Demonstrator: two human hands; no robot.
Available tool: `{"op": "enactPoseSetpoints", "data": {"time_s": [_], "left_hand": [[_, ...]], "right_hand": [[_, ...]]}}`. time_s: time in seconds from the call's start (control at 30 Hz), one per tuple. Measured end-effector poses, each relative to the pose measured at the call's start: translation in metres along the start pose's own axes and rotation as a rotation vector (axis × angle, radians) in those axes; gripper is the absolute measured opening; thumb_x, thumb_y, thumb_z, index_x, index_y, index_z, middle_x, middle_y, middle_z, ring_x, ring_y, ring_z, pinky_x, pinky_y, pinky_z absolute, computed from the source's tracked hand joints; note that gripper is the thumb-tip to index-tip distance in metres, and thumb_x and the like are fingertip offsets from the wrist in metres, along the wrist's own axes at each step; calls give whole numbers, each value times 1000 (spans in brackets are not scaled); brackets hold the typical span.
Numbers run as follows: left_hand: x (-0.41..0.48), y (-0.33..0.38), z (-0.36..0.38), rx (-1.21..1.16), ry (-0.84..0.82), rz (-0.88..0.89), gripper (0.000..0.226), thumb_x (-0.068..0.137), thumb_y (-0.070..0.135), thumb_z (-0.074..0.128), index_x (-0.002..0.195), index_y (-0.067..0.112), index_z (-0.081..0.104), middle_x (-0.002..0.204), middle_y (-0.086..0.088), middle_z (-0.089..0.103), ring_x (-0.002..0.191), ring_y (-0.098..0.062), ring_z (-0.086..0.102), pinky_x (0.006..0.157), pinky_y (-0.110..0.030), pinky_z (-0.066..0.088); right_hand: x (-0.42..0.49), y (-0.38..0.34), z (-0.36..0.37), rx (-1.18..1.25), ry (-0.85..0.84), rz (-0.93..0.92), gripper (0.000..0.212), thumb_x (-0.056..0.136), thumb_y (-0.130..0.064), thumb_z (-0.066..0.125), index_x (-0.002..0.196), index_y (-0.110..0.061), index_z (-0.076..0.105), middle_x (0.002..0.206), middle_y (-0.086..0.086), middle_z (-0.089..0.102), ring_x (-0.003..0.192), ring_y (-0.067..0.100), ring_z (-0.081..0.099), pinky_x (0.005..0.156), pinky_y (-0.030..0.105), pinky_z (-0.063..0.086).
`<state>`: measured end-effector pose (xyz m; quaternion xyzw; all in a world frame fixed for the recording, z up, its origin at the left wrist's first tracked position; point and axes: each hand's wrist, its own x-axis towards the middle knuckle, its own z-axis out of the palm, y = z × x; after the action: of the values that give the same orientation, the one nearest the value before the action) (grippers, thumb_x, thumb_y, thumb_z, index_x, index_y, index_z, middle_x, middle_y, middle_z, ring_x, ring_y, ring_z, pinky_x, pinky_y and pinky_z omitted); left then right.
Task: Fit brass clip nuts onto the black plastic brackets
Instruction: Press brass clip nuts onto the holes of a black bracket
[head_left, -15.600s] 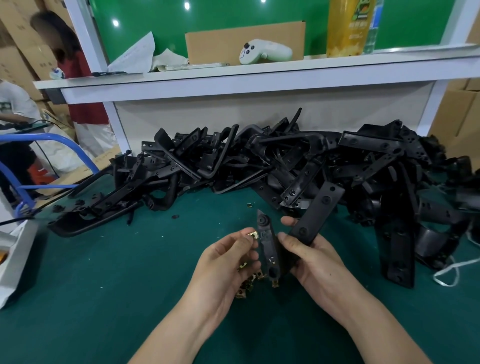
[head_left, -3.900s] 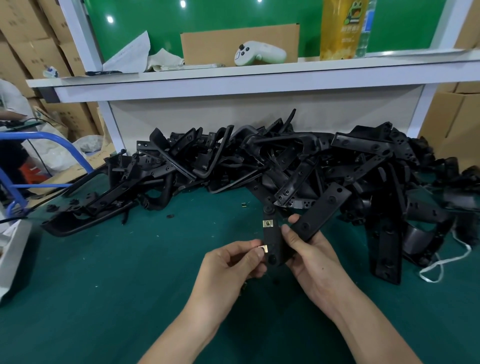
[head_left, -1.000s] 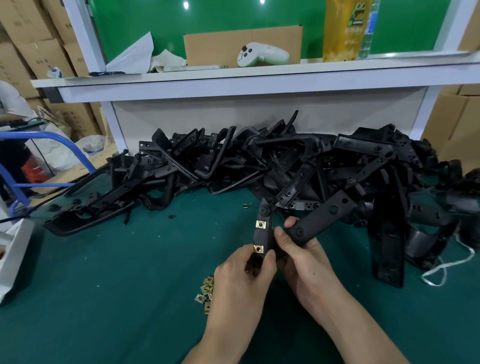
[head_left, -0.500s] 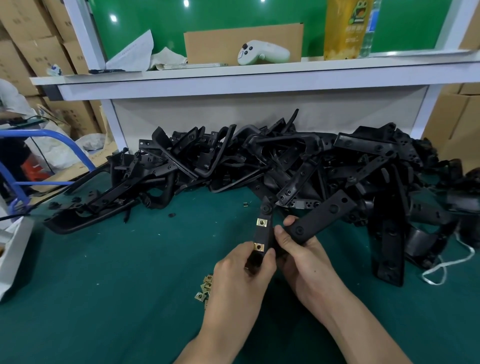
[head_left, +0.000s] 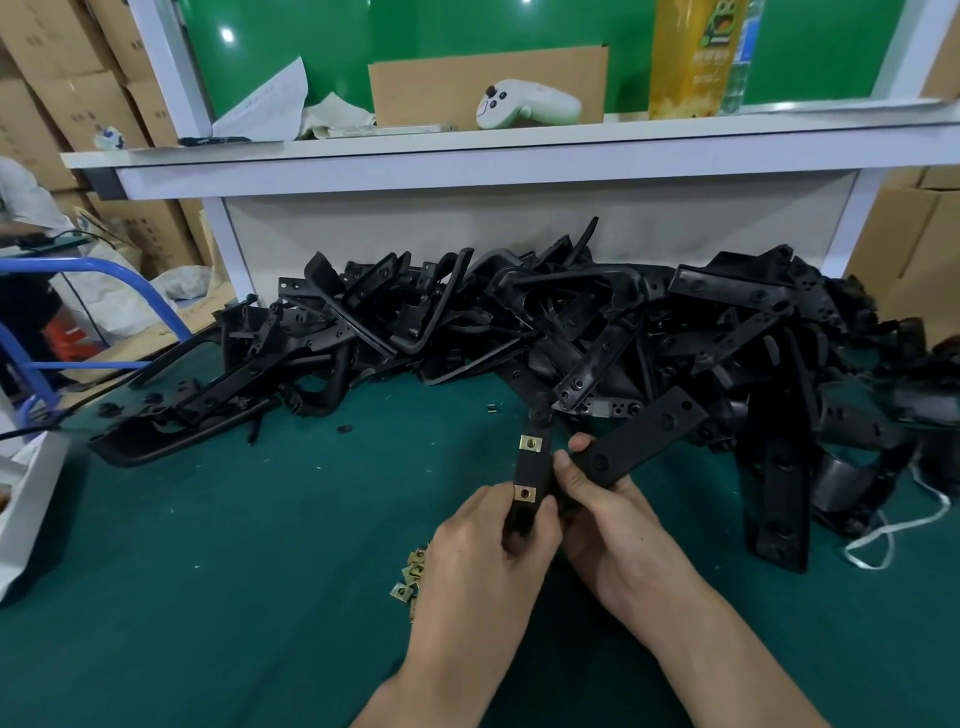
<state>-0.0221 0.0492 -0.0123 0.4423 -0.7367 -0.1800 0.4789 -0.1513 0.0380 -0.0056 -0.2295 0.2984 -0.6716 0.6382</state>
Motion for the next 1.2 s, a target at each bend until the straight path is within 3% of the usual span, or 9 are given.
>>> {"op": "enactPoseSetpoints", "data": {"time_s": [0.27,0.43,0.5,0.63,0.87,1.03,1.2], "left_hand": [[1,-3,0,-5,-5,28,26,92,43,60,71,27,54,64,12,49,55,-10,48,50,-19,38],[-1,-1,-2,-43,-95,-61,29,92,59,53,83,32,60,69,10,59,62,-9,55,52,-19,40],[-1,4,-4,-186,-150,-146,27,94,60,52,89,36,63,69,17,62,60,-3,56,53,-15,41],[4,10,-7,-422,-182,-300,21,98,51,49,93,39,66,80,13,69,77,-8,65,68,-28,55],[9,8,-12,-528,-238,-350,17,99,36,59,87,30,70,74,12,66,70,-2,62,64,-17,52],[11,8,-13,-578,-310,-364,23,100,32,58,80,27,66,71,13,58,71,-4,60,65,-20,53],[12,7,-14,-606,-352,-360,21,101,30,57,86,16,62,71,14,56,72,-4,60,67,-21,54]], "right_hand": [[-1,-1,0,36,2,25,15,82,-8,68,81,-24,71,89,11,74,81,26,73,108,60,42],[-1,-2,-2,-16,21,7,17,78,-13,71,75,-29,75,93,11,75,85,28,74,102,59,47],[0,-4,-4,-13,39,-4,16,77,-14,71,77,-29,76,94,11,75,85,26,74,91,51,55],[1,-7,-7,-15,58,-22,18,78,-13,70,92,-23,68,86,10,75,72,20,73,58,30,58],[2,-4,-10,-54,-39,-19,18,85,-13,67,100,-22,61,89,11,70,82,25,69,61,36,55],[1,-3,-12,-62,-73,-13,14,91,-13,63,101,-22,59,91,12,67,83,28,64,63,40,50],[-1,-4,-13,-47,-80,0,11,96,-11,59,100,-22,58,89,12,66,79,28,63,57,41,49]]}}
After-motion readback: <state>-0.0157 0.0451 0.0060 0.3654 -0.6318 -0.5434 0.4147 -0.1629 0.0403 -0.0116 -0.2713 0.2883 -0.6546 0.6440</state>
